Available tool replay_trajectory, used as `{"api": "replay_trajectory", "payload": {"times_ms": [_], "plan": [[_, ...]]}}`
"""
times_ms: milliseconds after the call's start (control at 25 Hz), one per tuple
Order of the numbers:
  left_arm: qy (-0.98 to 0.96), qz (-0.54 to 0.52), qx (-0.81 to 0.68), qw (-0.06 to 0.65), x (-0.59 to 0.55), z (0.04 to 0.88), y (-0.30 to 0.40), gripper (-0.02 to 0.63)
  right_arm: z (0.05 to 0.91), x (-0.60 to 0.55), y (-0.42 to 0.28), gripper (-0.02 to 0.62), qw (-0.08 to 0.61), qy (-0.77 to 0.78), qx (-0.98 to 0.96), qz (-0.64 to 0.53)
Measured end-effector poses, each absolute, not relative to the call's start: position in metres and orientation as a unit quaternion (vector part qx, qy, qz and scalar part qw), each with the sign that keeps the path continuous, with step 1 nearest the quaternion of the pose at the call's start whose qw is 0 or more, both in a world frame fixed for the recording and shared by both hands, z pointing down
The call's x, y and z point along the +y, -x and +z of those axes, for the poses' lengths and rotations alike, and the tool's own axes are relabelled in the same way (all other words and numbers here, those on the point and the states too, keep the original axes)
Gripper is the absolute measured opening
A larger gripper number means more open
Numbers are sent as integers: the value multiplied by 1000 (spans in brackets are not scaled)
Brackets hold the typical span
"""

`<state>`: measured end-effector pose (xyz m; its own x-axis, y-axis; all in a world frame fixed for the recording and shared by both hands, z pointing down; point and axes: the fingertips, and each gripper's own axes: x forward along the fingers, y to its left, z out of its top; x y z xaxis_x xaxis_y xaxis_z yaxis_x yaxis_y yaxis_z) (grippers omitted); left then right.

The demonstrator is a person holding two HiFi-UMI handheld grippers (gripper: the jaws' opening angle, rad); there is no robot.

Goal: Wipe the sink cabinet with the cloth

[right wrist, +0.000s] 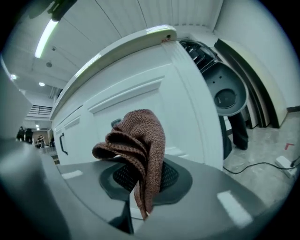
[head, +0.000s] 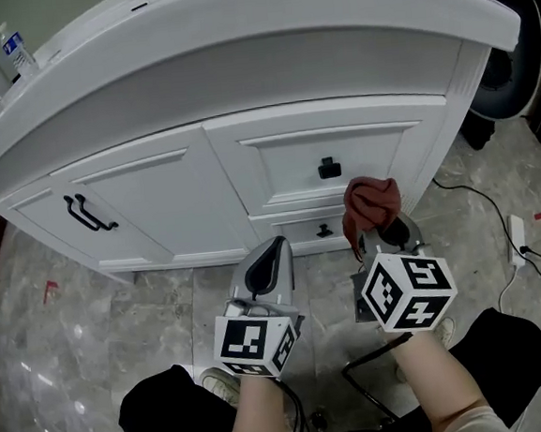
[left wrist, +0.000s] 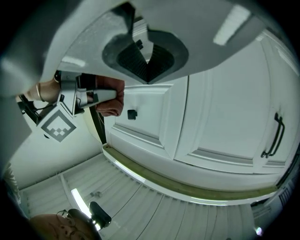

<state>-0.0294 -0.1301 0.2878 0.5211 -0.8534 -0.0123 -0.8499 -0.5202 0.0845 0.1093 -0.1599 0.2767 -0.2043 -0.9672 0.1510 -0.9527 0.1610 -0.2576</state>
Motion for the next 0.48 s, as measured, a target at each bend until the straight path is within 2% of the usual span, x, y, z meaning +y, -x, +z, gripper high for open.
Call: {"api": "replay_trajectory", "payload": {"times_ms": [240, 480], "plan": [[-849, -27, -527, 34, -129, 289, 77, 0, 300, -165, -10, 81, -9, 550, 820, -160], [-836, -22, -548, 31, -130, 290, 113, 0, 295, -176, 48, 81, -14, 498, 852, -161]]}}
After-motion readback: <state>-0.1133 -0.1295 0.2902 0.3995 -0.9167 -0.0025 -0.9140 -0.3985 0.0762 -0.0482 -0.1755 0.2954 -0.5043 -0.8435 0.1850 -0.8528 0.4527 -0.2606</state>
